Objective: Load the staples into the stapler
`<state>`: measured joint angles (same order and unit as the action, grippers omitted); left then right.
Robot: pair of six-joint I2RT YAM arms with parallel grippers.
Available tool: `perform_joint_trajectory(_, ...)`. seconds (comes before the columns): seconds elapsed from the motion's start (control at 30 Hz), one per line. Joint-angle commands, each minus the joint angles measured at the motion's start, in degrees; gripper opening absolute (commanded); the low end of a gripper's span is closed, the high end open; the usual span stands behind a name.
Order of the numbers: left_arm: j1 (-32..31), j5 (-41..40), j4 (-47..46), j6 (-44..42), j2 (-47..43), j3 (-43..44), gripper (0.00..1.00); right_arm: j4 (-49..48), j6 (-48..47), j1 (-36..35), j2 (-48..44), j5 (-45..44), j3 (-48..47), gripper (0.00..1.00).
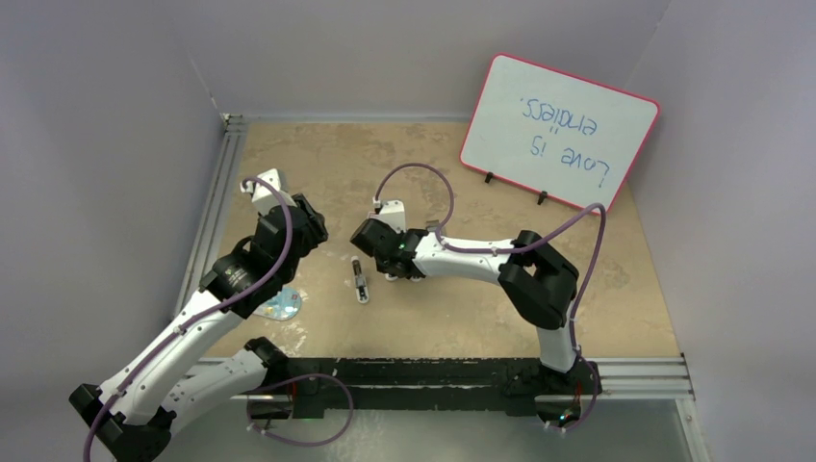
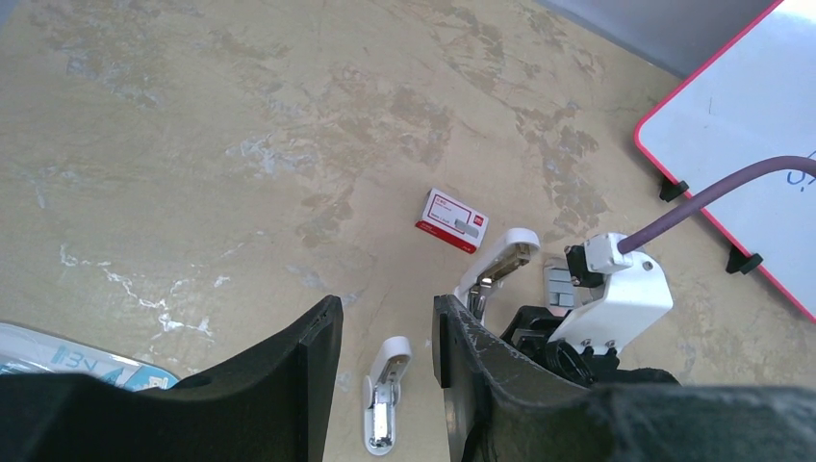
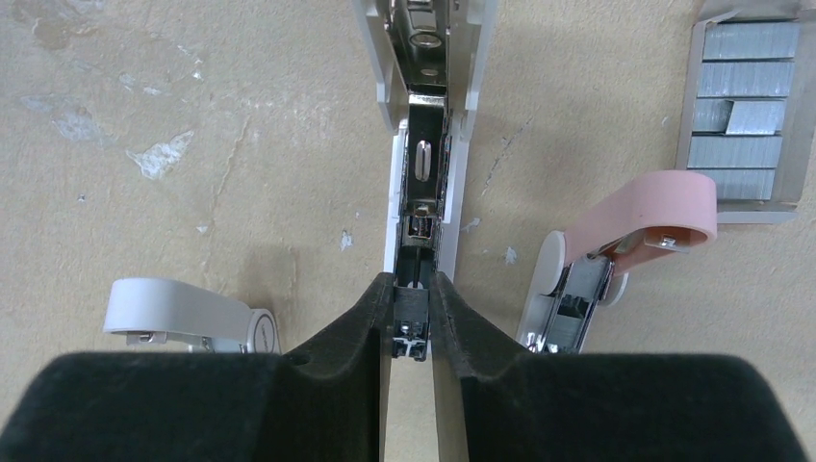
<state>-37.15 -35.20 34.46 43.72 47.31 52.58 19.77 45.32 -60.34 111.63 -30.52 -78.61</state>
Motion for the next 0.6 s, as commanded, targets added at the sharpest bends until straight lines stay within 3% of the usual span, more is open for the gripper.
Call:
perform_joint_trajectory(0.0, 0.3, -0.1, -2.5, -1.0, 0.0, -0.5, 0.40, 0.0, -0.6, 0.4, -0.3, 0.6, 0.6, 0.22)
perform_joint_trajectory(0.37, 0.3, 0.1, -2.7, -1.2, 0.0, -0.5, 0.40, 1.9, 0.4, 0.5, -2.0, -0.7, -1.4, 0.31)
perform_joint_trajectory(0.57, 0.3, 0.2, -2.7, -1.2, 0.0, -0.5, 0.40, 2.5, 1.2, 0.6, -3.7, -2.0, -2.3, 0.30)
